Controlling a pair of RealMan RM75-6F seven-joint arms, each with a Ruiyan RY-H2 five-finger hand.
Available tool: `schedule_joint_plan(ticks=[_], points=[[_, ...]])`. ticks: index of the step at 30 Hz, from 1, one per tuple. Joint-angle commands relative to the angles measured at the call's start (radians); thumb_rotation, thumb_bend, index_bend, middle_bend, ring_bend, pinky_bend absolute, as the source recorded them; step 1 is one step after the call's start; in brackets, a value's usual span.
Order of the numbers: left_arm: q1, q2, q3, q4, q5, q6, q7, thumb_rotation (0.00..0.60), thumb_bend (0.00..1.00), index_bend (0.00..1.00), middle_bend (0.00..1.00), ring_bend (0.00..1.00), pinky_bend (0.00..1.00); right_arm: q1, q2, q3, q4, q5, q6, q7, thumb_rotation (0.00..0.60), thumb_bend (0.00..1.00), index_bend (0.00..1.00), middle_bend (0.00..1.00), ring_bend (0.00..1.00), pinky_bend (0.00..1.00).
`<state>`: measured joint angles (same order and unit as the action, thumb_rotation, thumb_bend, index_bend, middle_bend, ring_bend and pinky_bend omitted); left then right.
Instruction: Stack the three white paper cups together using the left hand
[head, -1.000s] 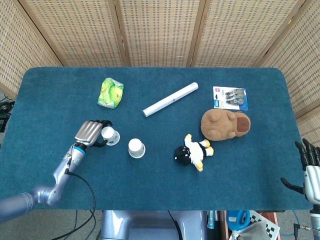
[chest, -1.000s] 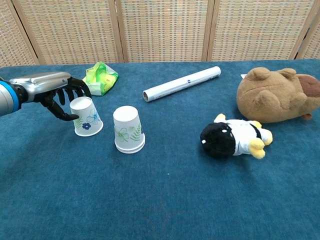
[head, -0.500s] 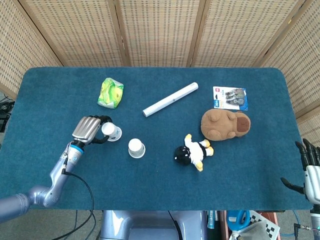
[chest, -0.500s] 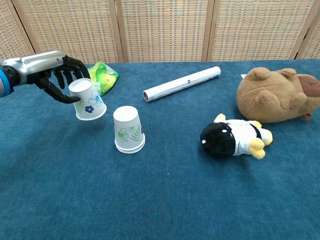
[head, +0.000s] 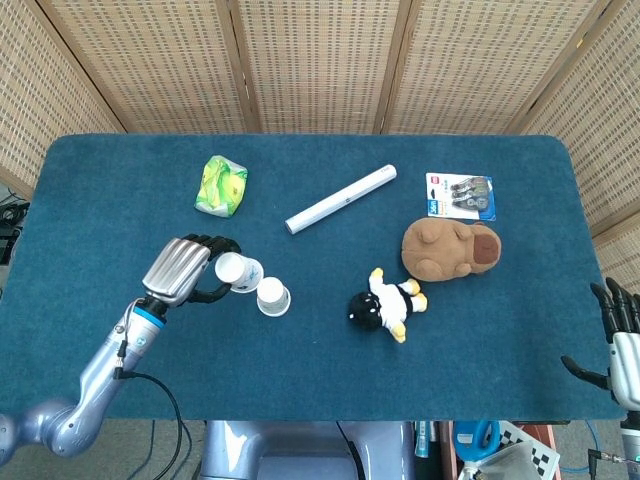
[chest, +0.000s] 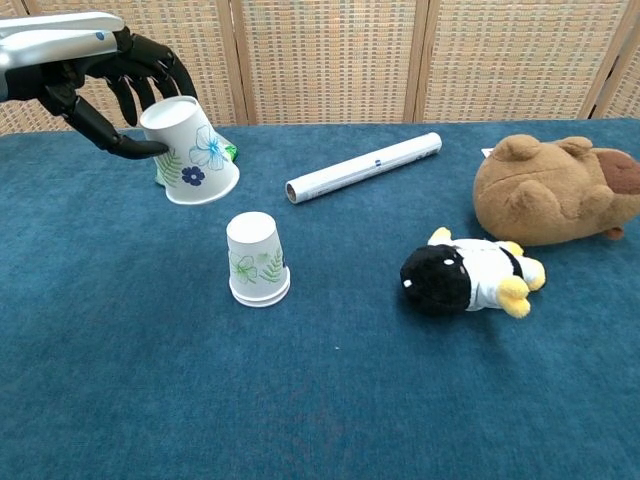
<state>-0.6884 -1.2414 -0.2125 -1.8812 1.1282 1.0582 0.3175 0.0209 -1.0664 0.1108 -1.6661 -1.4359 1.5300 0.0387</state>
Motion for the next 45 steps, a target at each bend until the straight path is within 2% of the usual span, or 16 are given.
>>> schedule_joint_plan(ticks=[1,22,25,28,30,32,33,35,41,45], points=[[-0.011,-0.022,0.009,0.009,-0.015,-0.003,0.027,0.600,0.32,0.35,0.42,0.39,0.39,0.000,0.000,0.001,0.001,0.001,-0.001,0.001,0.600,0.00,0.00,0.00,0.00,0.00],[-0.066,-0.137,0.025,0.088,-0.043,-0.033,0.052,0.600,0.32,0.35,0.41,0.39,0.39,0.002,0.005,0.004,0.005,0.011,-0.009,0.014,0.600,0.00,0.00,0.00,0.00,0.00],[-0.069,-0.141,0.028,0.087,-0.046,-0.034,0.056,0.600,0.32,0.35,0.36,0.34,0.39,0.002,0.005,0.004,0.006,0.012,-0.010,0.017,0.600,0.00,0.00,0.00,0.00,0.00],[-0.070,-0.139,0.031,0.086,-0.044,-0.036,0.055,0.600,0.32,0.32,0.19,0.19,0.34,0.002,0.006,0.004,0.006,0.012,-0.010,0.018,0.600,0.00,0.00,0.00,0.00,0.00],[-0.070,-0.138,0.032,0.085,-0.040,-0.034,0.052,0.600,0.32,0.21,0.06,0.08,0.26,0.002,0.006,0.004,0.006,0.013,-0.011,0.018,0.600,0.00,0.00,0.00,0.00,0.00],[-0.068,-0.133,0.031,0.080,-0.032,-0.029,0.044,0.600,0.32,0.08,0.00,0.02,0.19,0.002,0.007,0.004,0.005,0.013,-0.011,0.017,0.600,0.00,0.00,0.00,0.00,0.00],[-0.065,-0.130,0.030,0.077,-0.022,-0.024,0.035,0.600,0.32,0.03,0.00,0.00,0.16,0.002,0.006,0.004,0.005,0.012,-0.012,0.016,0.600,0.00,0.00,0.00,0.00,0.00],[-0.058,-0.125,0.027,0.072,0.000,-0.011,0.014,0.600,0.32,0.00,0.00,0.00,0.12,0.002,0.006,0.004,0.005,0.013,-0.011,0.015,0.600,0.00,0.00,0.00,0.00,0.00],[-0.016,-0.070,0.020,0.046,0.087,0.057,-0.060,0.600,0.32,0.00,0.00,0.00,0.05,0.003,0.005,0.003,0.005,0.013,-0.013,0.011,0.600,0.00,0.00,0.00,0.00,0.00],[0.039,-0.010,0.045,0.026,0.151,0.127,-0.078,0.600,0.31,0.00,0.00,0.00,0.00,0.002,0.005,0.003,0.005,0.012,-0.011,0.011,0.600,0.00,0.00,0.00,0.00,0.00]])
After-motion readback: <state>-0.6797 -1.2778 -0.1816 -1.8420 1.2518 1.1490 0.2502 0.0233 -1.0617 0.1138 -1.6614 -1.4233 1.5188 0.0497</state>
